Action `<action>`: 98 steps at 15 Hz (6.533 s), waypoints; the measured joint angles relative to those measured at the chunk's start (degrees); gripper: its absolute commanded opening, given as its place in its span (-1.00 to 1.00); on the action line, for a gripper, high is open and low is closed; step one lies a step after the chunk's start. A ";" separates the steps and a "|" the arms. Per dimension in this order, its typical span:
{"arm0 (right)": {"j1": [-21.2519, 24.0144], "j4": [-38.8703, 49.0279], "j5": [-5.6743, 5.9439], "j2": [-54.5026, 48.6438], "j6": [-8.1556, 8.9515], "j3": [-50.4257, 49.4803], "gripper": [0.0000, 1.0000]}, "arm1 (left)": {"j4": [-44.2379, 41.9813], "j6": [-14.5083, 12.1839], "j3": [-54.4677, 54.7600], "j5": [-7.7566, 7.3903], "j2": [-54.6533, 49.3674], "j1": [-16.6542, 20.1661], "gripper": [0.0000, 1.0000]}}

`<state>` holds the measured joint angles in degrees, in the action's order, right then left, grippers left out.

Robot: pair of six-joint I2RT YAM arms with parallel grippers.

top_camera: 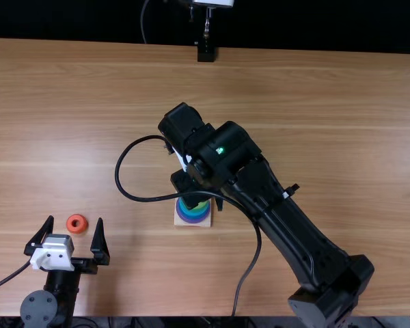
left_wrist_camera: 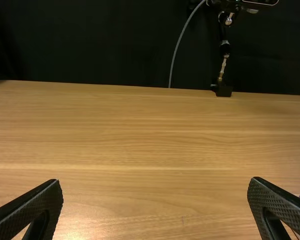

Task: Build the Hanoi tower: stack the rings onto the peg from bottom to top in this color order: purple, dark blue, light blue, dark green, light green, yellow, orange.

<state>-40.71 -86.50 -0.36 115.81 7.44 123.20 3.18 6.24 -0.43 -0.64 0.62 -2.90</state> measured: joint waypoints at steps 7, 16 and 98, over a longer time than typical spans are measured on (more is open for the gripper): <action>0.74 0.61 -0.04 0.00 -0.02 -0.98 -1.00 | -0.02 0.02 0.02 0.00 0.00 0.00 1.00; 0.74 4.15 -0.02 0.00 -0.02 -0.98 -1.00 | 0.00 0.02 0.02 -0.02 0.00 0.00 1.00; 42.49 81.79 5.40 -115.40 -19.76 -121.66 1.00 | 0.02 0.00 0.02 0.00 0.00 0.00 1.00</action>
<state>1.78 -4.71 5.04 0.40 -12.32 1.54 3.20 6.24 -0.40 -0.64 0.62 -2.90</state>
